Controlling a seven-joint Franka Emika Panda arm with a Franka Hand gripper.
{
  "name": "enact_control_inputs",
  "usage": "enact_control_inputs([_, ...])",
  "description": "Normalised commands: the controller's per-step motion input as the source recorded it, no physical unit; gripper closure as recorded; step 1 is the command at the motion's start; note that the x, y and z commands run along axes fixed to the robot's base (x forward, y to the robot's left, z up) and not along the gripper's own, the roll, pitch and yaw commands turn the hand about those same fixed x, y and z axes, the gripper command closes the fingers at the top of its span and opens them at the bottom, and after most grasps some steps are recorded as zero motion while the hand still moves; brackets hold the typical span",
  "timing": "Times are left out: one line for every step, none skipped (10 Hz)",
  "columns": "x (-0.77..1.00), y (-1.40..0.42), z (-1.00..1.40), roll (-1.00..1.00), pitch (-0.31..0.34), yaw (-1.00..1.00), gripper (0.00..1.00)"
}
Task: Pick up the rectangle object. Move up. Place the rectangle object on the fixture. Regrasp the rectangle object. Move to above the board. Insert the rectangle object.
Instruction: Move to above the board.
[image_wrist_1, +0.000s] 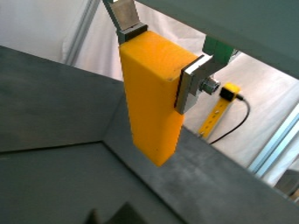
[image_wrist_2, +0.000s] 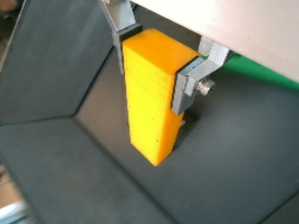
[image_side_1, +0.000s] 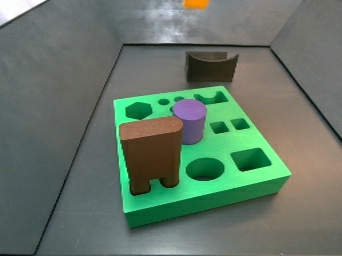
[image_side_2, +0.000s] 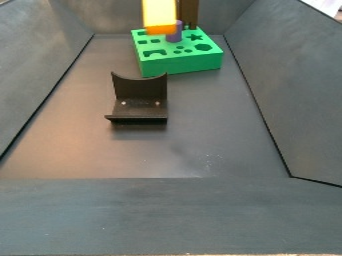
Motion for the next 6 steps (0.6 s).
enact_control_inputs([-0.53, -1.00, 0.38, -1.00, -0.015, -0.03, 1.00])
enact_control_inputs([-0.54, -1.00, 0.38, -1.00, -0.013, -0.03, 1.00])
enact_control_inputs([-0.55, -1.00, 0.38, -1.00, -0.015, -0.03, 1.00])
enact_control_inputs([-0.59, -1.00, 0.39, -1.00, -0.019, -0.03, 1.00])
enact_control_inputs([-0.59, -0.98, 0.38, -1.00, -0.021, -0.04, 1.00])
enact_control_inputs([-0.38, -0.55, 0.23, -1.00, -0.028, -0.03, 1.00])
